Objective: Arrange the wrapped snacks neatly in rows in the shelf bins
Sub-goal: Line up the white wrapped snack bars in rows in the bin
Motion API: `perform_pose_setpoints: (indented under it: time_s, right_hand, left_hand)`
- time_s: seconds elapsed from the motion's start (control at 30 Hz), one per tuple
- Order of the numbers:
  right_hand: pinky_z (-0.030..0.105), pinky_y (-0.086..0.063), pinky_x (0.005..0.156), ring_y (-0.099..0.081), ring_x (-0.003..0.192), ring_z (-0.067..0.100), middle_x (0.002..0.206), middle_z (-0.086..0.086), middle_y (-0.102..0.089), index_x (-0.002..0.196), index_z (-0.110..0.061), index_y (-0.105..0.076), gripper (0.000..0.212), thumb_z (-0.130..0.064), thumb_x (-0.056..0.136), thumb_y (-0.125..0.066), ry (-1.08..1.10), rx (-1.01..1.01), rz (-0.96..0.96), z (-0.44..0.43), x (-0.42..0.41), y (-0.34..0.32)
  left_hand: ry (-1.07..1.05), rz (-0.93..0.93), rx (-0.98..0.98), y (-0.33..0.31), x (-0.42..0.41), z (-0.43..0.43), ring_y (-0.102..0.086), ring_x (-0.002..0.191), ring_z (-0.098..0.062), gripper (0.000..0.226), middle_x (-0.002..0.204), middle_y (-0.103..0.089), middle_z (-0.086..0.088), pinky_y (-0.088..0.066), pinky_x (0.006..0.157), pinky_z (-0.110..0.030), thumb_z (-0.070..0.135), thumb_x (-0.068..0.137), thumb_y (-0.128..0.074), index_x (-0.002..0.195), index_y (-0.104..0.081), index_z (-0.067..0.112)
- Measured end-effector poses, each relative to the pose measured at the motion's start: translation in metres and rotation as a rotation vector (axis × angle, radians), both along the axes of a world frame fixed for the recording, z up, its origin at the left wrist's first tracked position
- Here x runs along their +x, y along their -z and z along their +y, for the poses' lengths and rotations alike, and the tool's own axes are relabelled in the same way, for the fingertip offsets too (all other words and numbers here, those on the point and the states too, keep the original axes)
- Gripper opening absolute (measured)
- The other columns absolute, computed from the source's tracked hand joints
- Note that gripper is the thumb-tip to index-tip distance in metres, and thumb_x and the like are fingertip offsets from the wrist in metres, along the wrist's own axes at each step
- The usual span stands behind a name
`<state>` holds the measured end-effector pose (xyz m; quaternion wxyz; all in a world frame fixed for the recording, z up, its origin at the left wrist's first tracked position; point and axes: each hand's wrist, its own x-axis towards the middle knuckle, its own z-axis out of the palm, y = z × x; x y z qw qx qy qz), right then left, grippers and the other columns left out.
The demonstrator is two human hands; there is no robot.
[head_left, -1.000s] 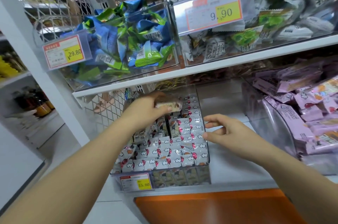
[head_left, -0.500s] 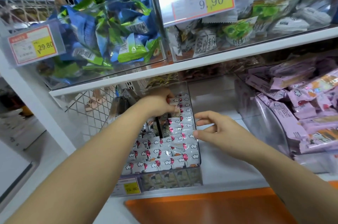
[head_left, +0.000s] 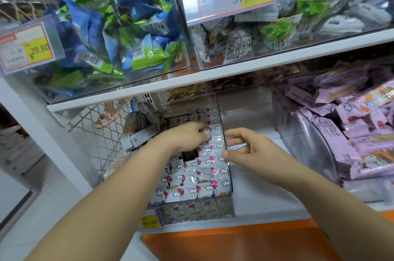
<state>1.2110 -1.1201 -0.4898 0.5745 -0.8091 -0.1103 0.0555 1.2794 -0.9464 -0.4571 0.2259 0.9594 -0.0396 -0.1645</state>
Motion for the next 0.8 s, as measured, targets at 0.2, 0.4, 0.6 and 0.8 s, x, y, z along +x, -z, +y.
perform_pose_setpoints:
  time_s: [0.2, 0.4, 0.6, 0.8]
  right_hand:
    - [0.012, -0.042, 0.066, -0.062, 0.081, 0.002, 0.110, -0.017, -0.055, 0.118, -0.036, -0.050, 0.041, -0.035, 0.082, -0.069, 0.012, -0.021, -0.011, 0.001, 0.001, 0.000]
    - [0.013, -0.042, 0.067, -0.059, 0.073, -0.004, 0.111, -0.018, -0.057, 0.114, -0.040, -0.050, 0.040, -0.038, 0.080, -0.071, 0.021, -0.060, -0.042, 0.001, 0.001, -0.001]
    - [0.019, -0.043, 0.082, -0.057, 0.098, 0.003, 0.110, -0.015, -0.056, 0.119, -0.031, -0.054, 0.038, -0.030, 0.083, -0.068, 0.098, -0.129, -0.167, 0.011, -0.004, -0.002]
    - [0.018, -0.032, 0.092, -0.046, 0.110, 0.004, 0.116, -0.011, -0.047, 0.119, -0.024, -0.058, 0.036, -0.024, 0.085, -0.068, 0.169, -0.226, -0.331, 0.029, -0.007, 0.000]
  left_hand:
    - [0.007, 0.013, 0.109, 0.009, -0.006, -0.008, -0.029, 0.140, -0.026, 0.049, 0.155, -0.025, -0.010, -0.025, 0.112, -0.032, 0.032, 0.102, -0.035, 0.148, -0.027, 0.016]
    - [0.024, -0.119, 0.042, -0.005, -0.018, 0.002, -0.032, 0.138, -0.022, 0.051, 0.154, -0.030, -0.004, -0.027, 0.108, -0.028, 0.030, 0.102, -0.040, 0.149, -0.025, 0.020]
    - [-0.045, -0.483, -0.034, -0.032, -0.066, 0.052, -0.053, 0.117, -0.012, 0.038, 0.135, -0.052, 0.005, -0.043, 0.093, -0.028, 0.026, 0.098, -0.047, 0.136, -0.047, 0.029]
    - [-0.150, -0.630, 0.116, -0.028, -0.088, 0.108, -0.056, 0.110, -0.015, 0.036, 0.123, -0.059, 0.002, -0.045, 0.095, -0.033, 0.026, 0.091, -0.057, 0.127, -0.056, 0.024]
